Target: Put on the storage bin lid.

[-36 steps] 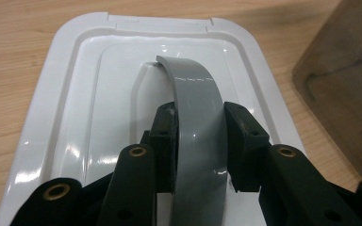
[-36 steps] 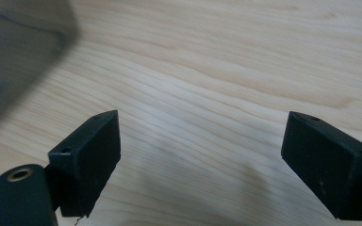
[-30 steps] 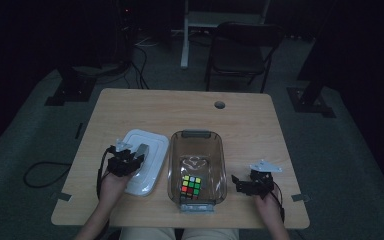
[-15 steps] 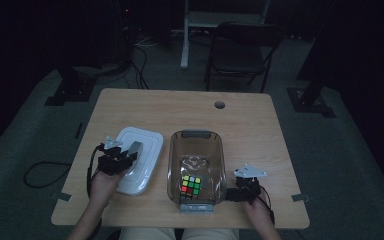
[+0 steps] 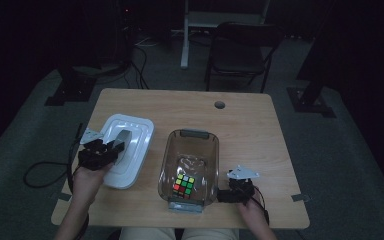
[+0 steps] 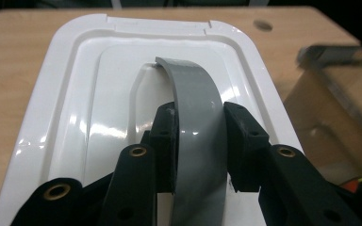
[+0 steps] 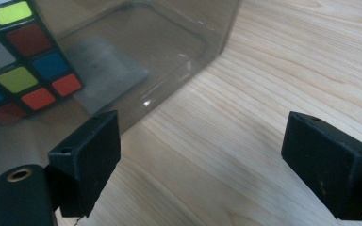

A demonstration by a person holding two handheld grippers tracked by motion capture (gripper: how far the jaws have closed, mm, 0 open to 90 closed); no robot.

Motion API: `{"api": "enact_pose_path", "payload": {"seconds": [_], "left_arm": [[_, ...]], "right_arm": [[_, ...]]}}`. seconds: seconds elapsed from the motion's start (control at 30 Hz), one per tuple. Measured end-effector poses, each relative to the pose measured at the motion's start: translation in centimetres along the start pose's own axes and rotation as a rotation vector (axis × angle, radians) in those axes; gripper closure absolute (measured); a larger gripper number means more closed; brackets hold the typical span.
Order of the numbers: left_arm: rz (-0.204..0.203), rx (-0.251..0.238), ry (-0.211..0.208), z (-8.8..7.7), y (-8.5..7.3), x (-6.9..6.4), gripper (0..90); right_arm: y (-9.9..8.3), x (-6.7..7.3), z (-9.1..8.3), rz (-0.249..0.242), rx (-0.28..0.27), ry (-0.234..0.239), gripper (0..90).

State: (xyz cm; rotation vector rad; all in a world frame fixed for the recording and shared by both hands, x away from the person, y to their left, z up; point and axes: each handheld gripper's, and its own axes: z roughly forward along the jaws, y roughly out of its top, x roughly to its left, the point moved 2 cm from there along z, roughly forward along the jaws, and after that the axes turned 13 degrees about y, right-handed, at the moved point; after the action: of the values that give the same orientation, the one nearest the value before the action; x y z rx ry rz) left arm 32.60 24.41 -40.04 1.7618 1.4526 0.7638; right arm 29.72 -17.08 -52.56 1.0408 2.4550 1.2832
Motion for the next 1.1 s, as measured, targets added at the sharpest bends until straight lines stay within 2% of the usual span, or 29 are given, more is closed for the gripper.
{"api": "enact_pose_path", "payload": {"seconds": [0.17, 0.4, 0.73, 0.87, 1.1], "left_arm": [[0.024, -0.041, -0.015, -1.4, 1.5, -0.7, 68.7], [0.079, -0.073, -0.056, -2.2, 2.8, -2.9, 68.7], [0.13, -0.057, -0.091, -1.6, 3.2, -4.8, 68.6], [0.143, -0.048, -0.111, -1.4, 3.1, -5.4, 68.6], [0.191, -0.026, -0.137, -0.9, 2.9, -6.4, 68.6]], "right_arm": [[0.6, 0.6, 1.0, -0.022, 0.001, 0.02, 12.3], [1.9, 1.5, 2.7, -0.044, 0.004, 0.017, 12.3], [3.8, 3.5, 5.7, -0.088, 0.008, 0.072, 12.3], [4.6, 4.3, 6.9, -0.095, 0.012, 0.081, 12.3], [5.7, 5.5, 8.5, -0.134, 0.018, 0.103, 12.3]]}}
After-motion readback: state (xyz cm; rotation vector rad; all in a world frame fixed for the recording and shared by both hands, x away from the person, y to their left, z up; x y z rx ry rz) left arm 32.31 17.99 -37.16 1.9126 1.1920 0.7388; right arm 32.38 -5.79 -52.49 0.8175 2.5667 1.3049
